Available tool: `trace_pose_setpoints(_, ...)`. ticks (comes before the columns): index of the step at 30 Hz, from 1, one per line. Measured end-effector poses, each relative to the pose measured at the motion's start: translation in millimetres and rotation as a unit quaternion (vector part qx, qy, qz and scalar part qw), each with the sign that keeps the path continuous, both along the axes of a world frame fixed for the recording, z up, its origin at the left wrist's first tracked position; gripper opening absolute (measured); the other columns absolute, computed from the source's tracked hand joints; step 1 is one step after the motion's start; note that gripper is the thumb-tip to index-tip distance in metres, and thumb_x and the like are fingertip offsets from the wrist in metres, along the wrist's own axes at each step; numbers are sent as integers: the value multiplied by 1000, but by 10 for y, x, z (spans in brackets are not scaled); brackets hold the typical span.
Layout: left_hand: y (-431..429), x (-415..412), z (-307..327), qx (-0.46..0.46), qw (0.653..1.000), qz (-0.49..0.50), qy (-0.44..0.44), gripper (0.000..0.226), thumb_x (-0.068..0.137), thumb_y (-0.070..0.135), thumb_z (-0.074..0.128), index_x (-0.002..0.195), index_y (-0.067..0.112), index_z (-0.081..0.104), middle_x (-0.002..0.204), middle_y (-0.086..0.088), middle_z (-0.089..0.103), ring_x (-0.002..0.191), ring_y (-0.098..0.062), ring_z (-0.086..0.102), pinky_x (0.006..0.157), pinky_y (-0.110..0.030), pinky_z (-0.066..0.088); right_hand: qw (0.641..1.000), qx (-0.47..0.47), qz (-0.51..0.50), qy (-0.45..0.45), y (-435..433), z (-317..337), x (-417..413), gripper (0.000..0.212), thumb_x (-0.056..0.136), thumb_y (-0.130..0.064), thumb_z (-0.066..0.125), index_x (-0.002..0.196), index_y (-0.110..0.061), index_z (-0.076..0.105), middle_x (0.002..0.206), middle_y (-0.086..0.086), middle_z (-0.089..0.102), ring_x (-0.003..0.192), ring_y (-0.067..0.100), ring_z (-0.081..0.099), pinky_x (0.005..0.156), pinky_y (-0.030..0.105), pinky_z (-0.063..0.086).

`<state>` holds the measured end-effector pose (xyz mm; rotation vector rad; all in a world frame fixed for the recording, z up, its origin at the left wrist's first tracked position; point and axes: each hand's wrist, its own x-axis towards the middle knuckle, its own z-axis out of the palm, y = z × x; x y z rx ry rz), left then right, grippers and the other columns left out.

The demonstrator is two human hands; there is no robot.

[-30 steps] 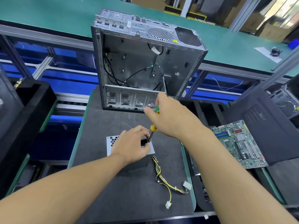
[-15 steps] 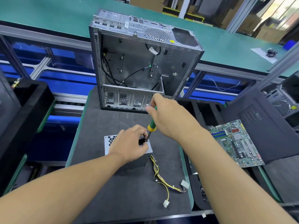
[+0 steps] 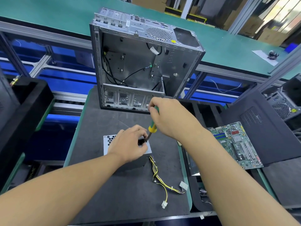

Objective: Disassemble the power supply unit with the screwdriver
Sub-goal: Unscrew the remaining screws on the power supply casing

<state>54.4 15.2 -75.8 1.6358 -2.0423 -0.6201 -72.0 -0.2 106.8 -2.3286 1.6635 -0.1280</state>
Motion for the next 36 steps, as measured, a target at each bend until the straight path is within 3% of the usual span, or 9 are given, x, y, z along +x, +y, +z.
trace_pose_setpoints(2,0,-4,5,2,1000,3,3,6,80,37,53,85,40,51,107,28,49,89,-2,51,90,-33,38,999,37,7,-6,-1,22,-1,23,92,-21,46,113,-24,55,107,0,54,95,24,53,78,36,46)
trace_pose_setpoints(5,6,-14,15,-1,1000,7,-3,7,80,37,53,83,39,47,97,27,42,79,-2,41,84,-32,36,999,43,-5,12,30,18,6,23,89,-28,46,111,-29,53,105,-5,50,94,26,54,78,39,46)
trace_pose_setpoints(8,12,-13,17,-8,1000,-1,-8,5,81,37,52,85,40,49,101,27,47,84,-3,49,84,-30,35,999,-7,-26,27,43,-21,6,22,97,-42,38,104,-26,51,100,-3,56,88,28,55,73,39,45)
trace_pose_setpoints(13,7,-10,-10,-9,1000,2,-17,14,82,38,50,93,39,60,103,31,45,84,0,45,82,-28,31,999,38,-1,-2,29,4,5,16,92,-24,44,107,-25,51,106,-2,52,95,27,55,83,42,49)
trace_pose_setpoints(20,5,-13,-3,-4,1000,5,-7,6,81,37,51,85,38,56,103,30,47,80,1,44,84,-30,35,998,6,-34,43,36,-8,-3,23,97,-44,38,106,-24,45,106,-3,53,88,29,55,75,40,44)
trace_pose_setpoints(23,3,-9,-12,-3,1000,7,1,5,81,38,52,84,37,56,108,30,50,85,1,49,89,-31,37,1000,9,-18,21,27,-6,3,18,100,-33,38,111,-22,47,108,1,55,93,31,57,82,45,49)
trace_pose_setpoints(29,-6,-11,-11,1,1000,8,6,4,78,36,51,81,37,48,96,29,42,79,-1,41,82,-31,33,998,36,-20,53,27,27,12,21,85,-33,50,104,-28,41,111,-4,42,91,24,47,70,36,34)
trace_pose_setpoints(33,-5,-5,-5,4,1000,3,13,5,77,38,50,82,37,51,104,29,48,87,0,50,87,-32,37,997,0,-39,63,28,25,38,25,97,-44,41,107,-22,44,105,0,55,86,31,56,76,42,47)
trace_pose_setpoints(36,-11,-5,-8,6,1000,5,17,7,76,40,48,82,38,51,108,29,50,94,0,55,89,-32,38,999,6,-20,39,29,27,45,17,99,-30,42,112,-19,46,106,5,57,90,34,58,80,45,50)
